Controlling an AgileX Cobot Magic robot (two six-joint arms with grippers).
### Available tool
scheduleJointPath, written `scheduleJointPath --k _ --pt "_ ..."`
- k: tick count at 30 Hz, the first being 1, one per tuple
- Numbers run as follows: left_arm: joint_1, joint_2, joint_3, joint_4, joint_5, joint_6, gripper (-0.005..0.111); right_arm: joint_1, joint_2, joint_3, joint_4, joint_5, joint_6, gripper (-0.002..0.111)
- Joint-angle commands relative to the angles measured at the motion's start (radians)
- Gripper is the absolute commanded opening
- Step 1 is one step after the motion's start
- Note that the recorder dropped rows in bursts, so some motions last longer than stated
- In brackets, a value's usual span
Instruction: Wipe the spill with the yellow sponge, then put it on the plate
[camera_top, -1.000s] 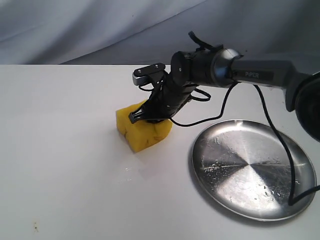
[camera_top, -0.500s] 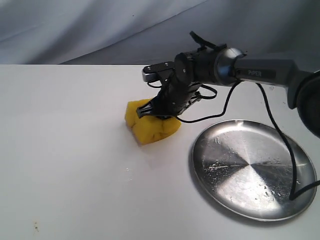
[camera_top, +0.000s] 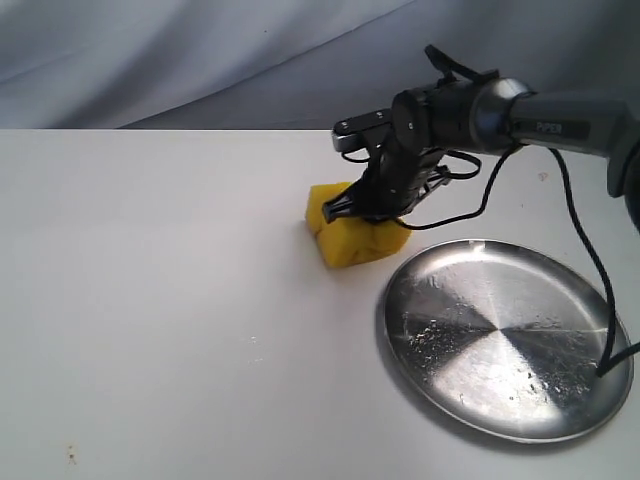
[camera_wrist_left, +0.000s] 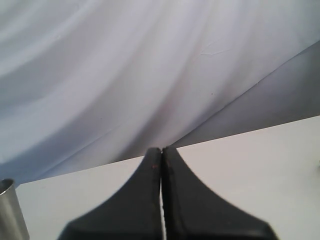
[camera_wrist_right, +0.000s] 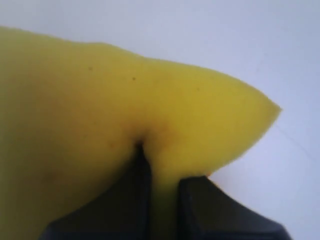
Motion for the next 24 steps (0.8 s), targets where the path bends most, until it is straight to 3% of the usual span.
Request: scheduleJointPath --k 1,8,12,19,24 --pt "0.004 -0.003 -0.003 -0.009 -0.006 -0.009 0.000 0.142 0.023 0.016 0.044 0.052 -0.110 0.000" --pt "0.004 -0.003 -0.003 -0.009 -0.006 -0.009 0.000 0.360 0.023 0.016 0.035 0.064 -0.172 0.000" --pt "0.004 -0.003 -0.003 -0.009 -0.006 -0.009 0.000 0.409 0.023 0.016 -0.035 0.070 -0.170 0.000" --pt "0.004 -0.003 -0.003 -0.009 -0.006 -0.009 0.000 0.307 0.023 0.016 -0.328 0.087 -0.003 0.000" --pt "0.004 -0.003 -0.003 -0.009 -0.006 -0.009 0.000 0.165 0.023 0.004 -0.373 0.125 0.071 0.000"
